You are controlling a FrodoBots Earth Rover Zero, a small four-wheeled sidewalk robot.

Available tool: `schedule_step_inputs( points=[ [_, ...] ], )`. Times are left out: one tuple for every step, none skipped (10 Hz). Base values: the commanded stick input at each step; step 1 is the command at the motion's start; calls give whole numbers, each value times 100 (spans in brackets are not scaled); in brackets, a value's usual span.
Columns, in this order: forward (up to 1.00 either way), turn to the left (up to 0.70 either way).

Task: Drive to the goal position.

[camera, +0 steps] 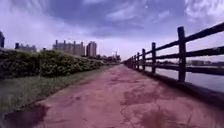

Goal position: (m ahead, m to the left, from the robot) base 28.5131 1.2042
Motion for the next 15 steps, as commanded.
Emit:
schedule_step_inputs(
  points=[
    [100,0],
    [100,0],
    [100,0],
    [100,0],
    [100,0],
    [100,0],
    [100,0],
    [100,0],
    [100,0],
    [100,0],
    [100,0],
    [100,0],
    [100,0],
    [100,0],
    [100,0]
  ],
)
